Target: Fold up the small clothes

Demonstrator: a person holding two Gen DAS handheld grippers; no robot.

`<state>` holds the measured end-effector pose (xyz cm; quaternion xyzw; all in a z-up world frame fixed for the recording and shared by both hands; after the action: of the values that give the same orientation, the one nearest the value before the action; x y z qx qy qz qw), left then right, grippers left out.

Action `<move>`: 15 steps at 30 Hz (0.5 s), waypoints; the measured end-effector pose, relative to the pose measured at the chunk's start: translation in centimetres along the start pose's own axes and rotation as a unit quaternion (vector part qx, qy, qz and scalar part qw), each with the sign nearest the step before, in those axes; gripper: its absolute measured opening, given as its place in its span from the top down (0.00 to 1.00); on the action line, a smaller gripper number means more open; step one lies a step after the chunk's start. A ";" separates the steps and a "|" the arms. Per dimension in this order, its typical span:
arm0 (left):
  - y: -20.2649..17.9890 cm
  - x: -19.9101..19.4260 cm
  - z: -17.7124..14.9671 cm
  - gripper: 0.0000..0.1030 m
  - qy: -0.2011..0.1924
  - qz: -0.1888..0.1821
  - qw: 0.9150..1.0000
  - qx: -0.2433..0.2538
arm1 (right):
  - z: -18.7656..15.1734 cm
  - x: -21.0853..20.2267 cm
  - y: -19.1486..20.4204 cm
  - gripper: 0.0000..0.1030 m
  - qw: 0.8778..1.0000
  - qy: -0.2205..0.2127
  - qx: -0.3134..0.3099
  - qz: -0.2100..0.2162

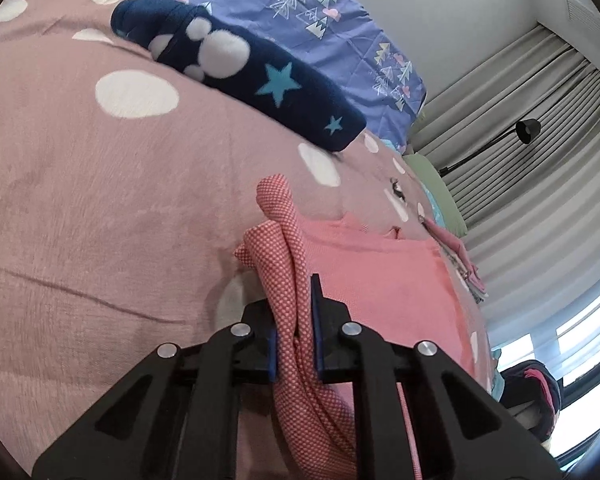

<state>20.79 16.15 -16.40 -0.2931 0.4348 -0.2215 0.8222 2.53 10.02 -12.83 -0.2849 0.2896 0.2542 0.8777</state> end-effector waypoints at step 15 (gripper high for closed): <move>-9.4 -0.2 3.1 0.89 -0.015 0.043 0.998 0.051 | -1.0 -6.0 -9.3 0.96 0.970 -0.070 0.198 0.124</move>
<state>22.24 10.30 -8.51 -0.2350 0.4226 -0.2039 0.8512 3.61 1.13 -6.25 -0.0491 0.3052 0.3183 0.8962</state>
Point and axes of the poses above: each gripper's, at about its wrist camera, not at the fingertips, and x roughly the way its jaws point, y to its left, z to its top, the point moved 9 cm from there along x, roughly the way its jaws point, and after that the axes turned 5 degrees about y, right-handed, at the moved point
